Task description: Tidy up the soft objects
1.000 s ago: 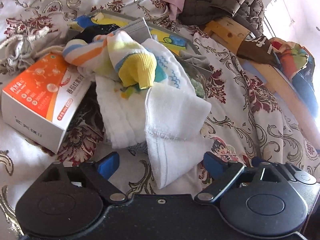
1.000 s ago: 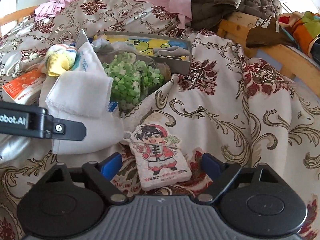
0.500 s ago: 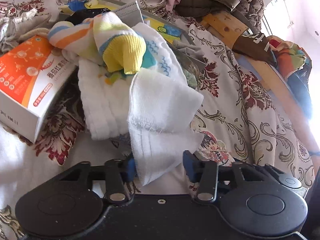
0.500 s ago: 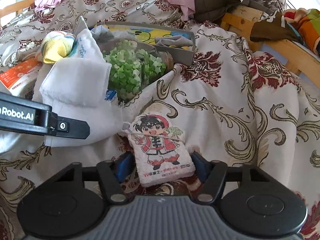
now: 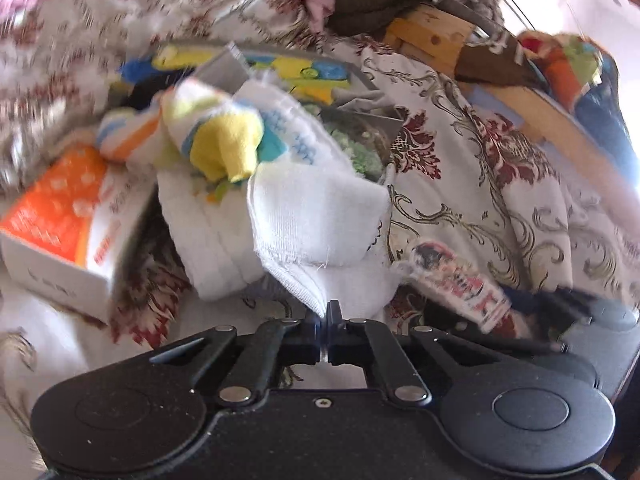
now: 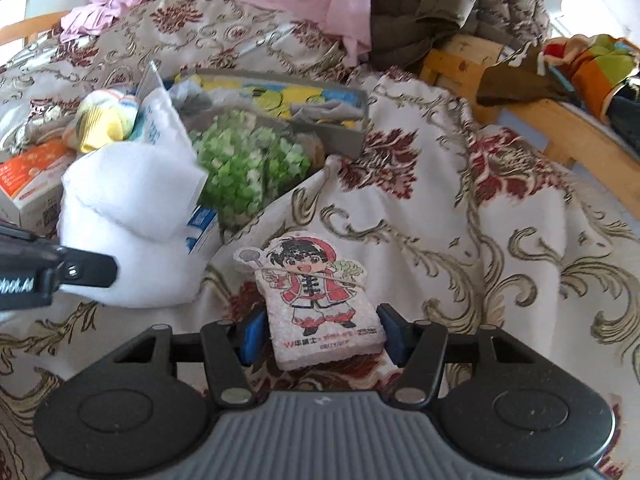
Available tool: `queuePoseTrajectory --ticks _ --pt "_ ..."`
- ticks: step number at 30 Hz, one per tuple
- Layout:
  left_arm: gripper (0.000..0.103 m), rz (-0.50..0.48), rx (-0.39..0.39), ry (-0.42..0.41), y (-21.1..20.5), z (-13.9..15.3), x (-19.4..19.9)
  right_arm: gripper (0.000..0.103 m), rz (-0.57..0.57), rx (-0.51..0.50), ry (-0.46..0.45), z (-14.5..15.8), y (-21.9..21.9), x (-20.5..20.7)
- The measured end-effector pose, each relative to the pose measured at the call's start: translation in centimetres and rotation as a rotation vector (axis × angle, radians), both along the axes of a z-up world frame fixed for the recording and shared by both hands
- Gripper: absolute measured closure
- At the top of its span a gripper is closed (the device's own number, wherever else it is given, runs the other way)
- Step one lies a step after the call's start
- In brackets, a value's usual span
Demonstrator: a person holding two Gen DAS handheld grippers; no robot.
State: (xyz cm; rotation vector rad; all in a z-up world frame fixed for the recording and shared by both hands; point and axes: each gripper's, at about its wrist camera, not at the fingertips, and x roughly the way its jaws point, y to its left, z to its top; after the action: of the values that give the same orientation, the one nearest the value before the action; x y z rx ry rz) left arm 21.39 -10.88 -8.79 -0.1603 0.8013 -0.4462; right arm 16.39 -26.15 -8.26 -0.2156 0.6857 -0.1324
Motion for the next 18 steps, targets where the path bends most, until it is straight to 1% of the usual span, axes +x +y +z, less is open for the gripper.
queuePoseTrajectory --ticks 1,5,11,13,15,18 --pt "0.102 -0.007 0.046 -0.022 -0.3 0.4 -0.3 0.041 -0.001 -0.006 -0.011 0.1 0.1 -0.1" --pt "0.102 -0.027 0.180 -0.076 -0.8 1.5 -1.4 0.041 0.003 -0.028 -0.063 0.8 0.3 -0.7" --pt "0.102 -0.085 0.434 -0.224 -1.0 3.8 -3.8 0.041 0.024 -0.038 -0.147 2.0 0.9 -1.5" --pt "0.102 -0.095 0.495 -0.261 -0.7 4.7 -4.3 0.041 0.035 -0.036 -0.179 2.4 1.0 -1.8" --pt "0.102 -0.093 0.524 -0.284 -0.4 5.6 -4.6 0.041 0.048 -0.025 -0.202 2.8 1.1 -2.0" --pt "0.102 -0.087 0.496 -0.280 0.6 7.1 -4.4 0.041 0.067 -0.023 -0.232 3.4 1.4 -2.2"
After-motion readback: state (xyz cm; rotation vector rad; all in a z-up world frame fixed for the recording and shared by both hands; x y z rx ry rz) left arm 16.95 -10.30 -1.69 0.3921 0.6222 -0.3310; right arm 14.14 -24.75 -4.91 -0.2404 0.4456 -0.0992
